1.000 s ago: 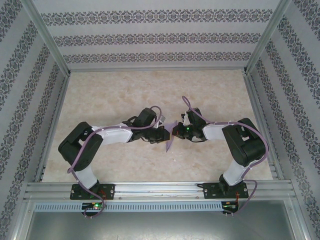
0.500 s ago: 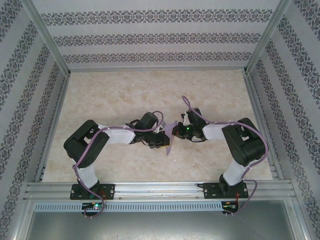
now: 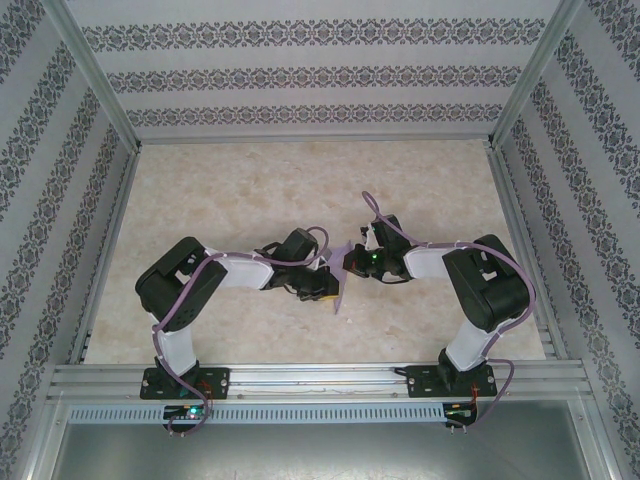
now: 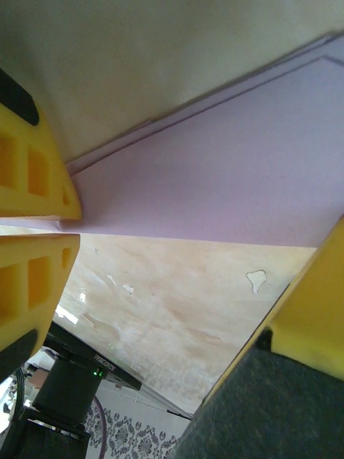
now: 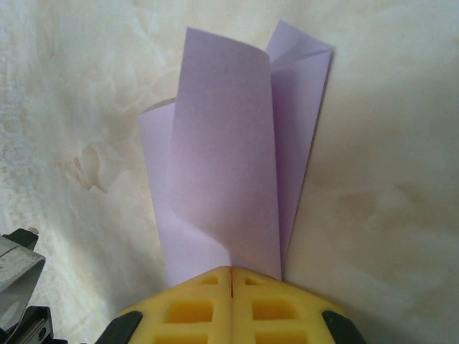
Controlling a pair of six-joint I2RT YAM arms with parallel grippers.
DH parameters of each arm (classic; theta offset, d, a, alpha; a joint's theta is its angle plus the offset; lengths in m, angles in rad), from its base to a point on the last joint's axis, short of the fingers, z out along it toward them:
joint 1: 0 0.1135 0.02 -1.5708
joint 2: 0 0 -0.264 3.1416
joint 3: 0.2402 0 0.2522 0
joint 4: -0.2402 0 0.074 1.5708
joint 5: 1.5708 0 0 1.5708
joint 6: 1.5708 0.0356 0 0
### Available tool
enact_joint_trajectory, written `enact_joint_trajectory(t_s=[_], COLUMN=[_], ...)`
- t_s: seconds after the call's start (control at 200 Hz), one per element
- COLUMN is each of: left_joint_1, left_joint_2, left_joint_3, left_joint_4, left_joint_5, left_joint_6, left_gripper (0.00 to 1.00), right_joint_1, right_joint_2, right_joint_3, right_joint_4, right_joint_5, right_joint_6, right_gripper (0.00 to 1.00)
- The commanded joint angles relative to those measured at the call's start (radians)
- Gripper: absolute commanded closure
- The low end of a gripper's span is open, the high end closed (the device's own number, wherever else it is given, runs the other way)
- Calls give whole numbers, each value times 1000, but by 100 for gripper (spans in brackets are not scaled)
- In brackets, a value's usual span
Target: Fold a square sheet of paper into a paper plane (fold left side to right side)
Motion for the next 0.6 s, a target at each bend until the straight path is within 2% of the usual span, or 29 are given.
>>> enact_joint_trajectory(t_s=[0.0,0.35,0.595], left_joint_1=[-20,-46,-73], left_joint_2=[21,53,69], left_joint_3=[-6,33,79], left_joint_4=[5,-122,-286], left_joint_5=[7,-55,-159], left_joint_6=[-7,47,114], left_gripper=[88,87,88], right_joint_1=[33,30,-46], right_joint_2=[77,31,-130], right_joint_3=[-25,-8,-6], right_joint_4=[-117,-101,-42], right_joint_5=[65,41,-41], right_joint_6=[-19,-19,-18], right_gripper=[100,100,100])
